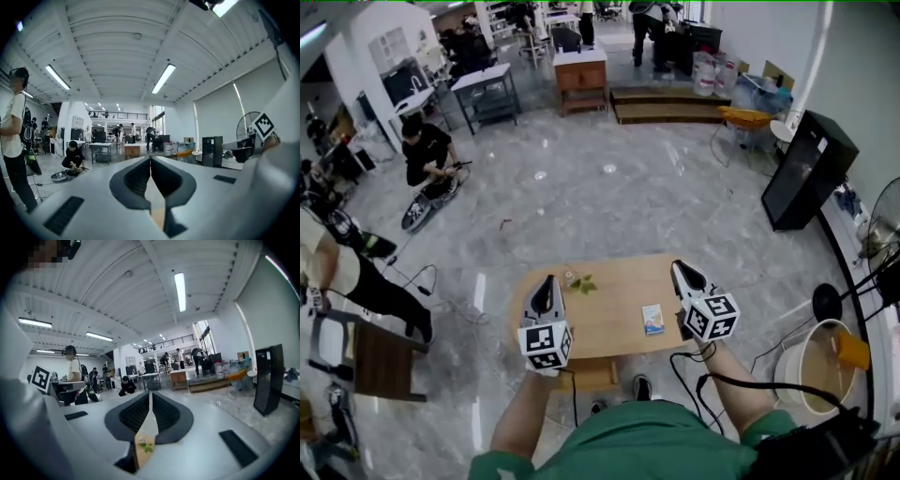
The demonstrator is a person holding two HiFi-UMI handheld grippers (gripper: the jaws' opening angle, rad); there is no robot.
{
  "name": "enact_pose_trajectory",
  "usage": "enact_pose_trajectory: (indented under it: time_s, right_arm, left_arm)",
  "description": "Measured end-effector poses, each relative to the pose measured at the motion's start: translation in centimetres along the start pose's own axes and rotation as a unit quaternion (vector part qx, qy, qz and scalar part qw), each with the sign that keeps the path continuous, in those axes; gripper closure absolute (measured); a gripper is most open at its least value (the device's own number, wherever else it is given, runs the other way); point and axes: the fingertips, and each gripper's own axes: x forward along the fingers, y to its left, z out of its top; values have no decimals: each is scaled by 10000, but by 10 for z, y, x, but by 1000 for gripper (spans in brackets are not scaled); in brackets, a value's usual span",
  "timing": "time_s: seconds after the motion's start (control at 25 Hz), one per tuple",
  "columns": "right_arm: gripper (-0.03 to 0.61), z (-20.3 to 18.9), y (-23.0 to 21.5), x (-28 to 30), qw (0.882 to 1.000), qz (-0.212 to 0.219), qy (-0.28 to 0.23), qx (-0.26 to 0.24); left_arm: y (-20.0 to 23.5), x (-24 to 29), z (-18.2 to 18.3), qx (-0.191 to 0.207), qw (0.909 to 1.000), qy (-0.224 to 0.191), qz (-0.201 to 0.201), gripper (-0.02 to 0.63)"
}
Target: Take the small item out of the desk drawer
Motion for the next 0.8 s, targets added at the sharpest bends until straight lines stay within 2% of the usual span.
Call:
enact_pose_trajectory:
  time_s: [0.2, 0.52, 0.8]
  right_arm:
    - [537, 52, 33, -12, 9979, -36, -514, -398]
    - [537, 100, 68, -32, 9906, -146, -1084, -827]
    - [537, 104, 80, -39, 9887, -220, -1181, -897]
  left_arm:
    - [20, -13, 57, 126, 9984, -551, -97, 592]
    - [23, -31, 108, 191, 9926, -1145, -352, 592]
    - [21, -34, 118, 242, 9904, -1276, -482, 592]
